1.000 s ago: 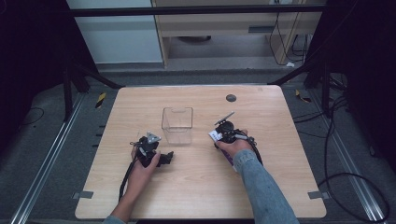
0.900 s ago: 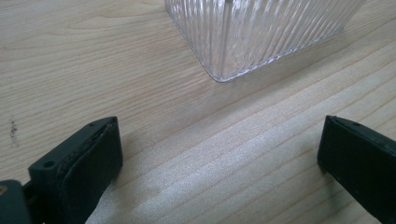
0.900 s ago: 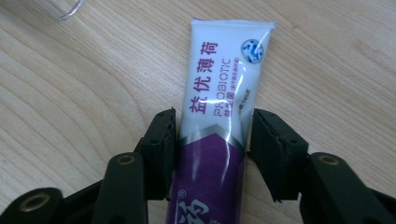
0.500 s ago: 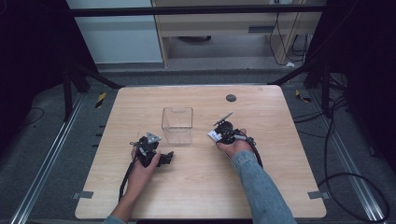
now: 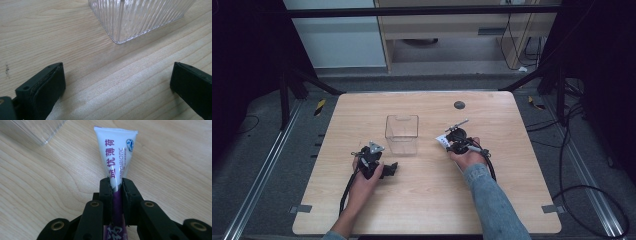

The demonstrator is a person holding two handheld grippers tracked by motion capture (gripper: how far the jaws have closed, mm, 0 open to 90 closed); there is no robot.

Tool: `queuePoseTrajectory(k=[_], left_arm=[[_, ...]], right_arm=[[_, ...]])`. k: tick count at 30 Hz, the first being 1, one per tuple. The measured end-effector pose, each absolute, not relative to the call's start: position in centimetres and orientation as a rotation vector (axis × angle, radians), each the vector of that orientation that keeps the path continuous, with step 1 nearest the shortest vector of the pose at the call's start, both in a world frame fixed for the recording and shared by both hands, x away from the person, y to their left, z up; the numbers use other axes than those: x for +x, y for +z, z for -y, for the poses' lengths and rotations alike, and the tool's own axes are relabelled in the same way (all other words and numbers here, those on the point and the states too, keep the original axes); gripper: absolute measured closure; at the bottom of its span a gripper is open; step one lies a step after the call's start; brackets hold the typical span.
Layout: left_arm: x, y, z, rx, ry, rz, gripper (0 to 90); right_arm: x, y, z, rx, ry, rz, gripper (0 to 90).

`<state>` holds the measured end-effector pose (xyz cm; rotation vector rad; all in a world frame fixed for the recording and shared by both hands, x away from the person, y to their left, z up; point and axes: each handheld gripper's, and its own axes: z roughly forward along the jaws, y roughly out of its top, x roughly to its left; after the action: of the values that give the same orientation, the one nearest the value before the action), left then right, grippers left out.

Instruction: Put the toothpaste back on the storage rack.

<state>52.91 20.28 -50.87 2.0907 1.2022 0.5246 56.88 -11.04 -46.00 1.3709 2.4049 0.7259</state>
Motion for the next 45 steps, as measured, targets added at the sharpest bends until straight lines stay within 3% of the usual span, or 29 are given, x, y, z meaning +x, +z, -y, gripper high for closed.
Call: queuePoseTrajectory(k=[21, 45], left_arm=[[52.9, -50.9, -20.3, 2.09, 0.525, -1.202, 0.0], [53.0, -50.9, -20.3, 2.093, 0.525, -1.203, 0.0]], right_arm=[[54.9, -39.7, 13.2, 1.304, 1.051, -2.192, 79.7], [56.6, -36.2, 8.5, 1.175, 1.26, -2.043, 79.7]])
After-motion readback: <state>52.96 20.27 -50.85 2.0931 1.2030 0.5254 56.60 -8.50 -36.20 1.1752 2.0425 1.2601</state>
